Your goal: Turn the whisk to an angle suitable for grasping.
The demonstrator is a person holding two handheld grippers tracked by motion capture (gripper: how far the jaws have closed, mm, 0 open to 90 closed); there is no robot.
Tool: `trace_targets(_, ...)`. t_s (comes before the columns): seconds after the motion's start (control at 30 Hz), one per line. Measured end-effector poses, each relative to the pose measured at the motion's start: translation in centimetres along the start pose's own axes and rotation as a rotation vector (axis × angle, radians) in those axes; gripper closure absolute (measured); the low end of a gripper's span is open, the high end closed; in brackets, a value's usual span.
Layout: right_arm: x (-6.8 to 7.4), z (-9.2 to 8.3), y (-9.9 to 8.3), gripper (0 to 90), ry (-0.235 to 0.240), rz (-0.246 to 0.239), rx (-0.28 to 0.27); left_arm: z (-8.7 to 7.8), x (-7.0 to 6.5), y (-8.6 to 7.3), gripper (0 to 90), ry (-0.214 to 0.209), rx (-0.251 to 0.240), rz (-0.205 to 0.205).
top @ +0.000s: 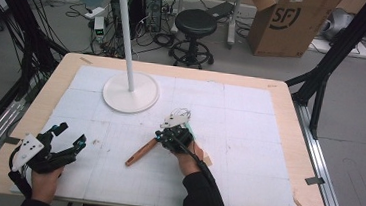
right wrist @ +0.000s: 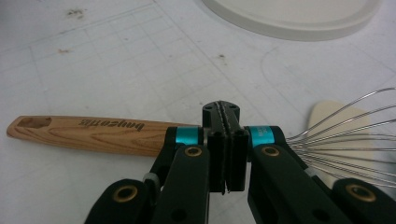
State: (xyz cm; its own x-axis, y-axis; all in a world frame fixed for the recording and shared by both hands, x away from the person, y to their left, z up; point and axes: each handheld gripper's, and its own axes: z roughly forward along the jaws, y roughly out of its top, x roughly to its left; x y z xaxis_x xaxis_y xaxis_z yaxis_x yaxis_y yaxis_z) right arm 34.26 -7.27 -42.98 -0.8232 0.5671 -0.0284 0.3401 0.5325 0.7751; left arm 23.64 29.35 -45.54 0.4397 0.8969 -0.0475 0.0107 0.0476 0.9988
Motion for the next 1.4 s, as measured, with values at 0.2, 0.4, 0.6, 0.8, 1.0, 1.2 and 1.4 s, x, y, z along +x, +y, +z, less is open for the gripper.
trace_targets(0.2, 1.2, 0.0, -0.1, 89.6, 0.059, 0.015, -0.031, 0.0, 0.0, 0.0, 22.9, 0.000, 0.002, 0.002)
trace_targets(0.4, 0.3, -0.5, 0.6, 89.6, 0.052, 0.039, -0.096, 0.0, 0.0, 0.0, 23.0, 0.000, 0.000, 0.000)
trace_targets(0.6, -4.1, -2.6, 1.5, 89.6, -0.159, 0.092, -0.151, 0.0, 0.0, 0.0, 22.9, -0.001, -0.002, 0.001)
trace_targets(0.8, -6.2, -2.5, 1.7, 89.5, -0.199, 0.123, -0.103, 0.0, 0.0, 0.0, 22.9, -0.002, -0.002, 0.000)
trace_targets(1.0, -6.3, -1.4, 1.4, 89.4, -0.163, 0.086, -0.022, 0.0, 0.0, 0.0, 22.9, -0.004, -0.004, 0.001)
trace_targets(1.2, -5.9, -1.8, 1.7, 89.5, -0.152, 0.026, 0.078, 0.0, 0.0, 0.0, 22.9, -0.006, -0.003, 0.001)
trace_targets(1.4, -5.5, -2.6, 1.2, 89.5, -0.112, 0.007, 0.112, 0.0, 0.0, 0.0, 23.0, -0.004, -0.004, -0.003)
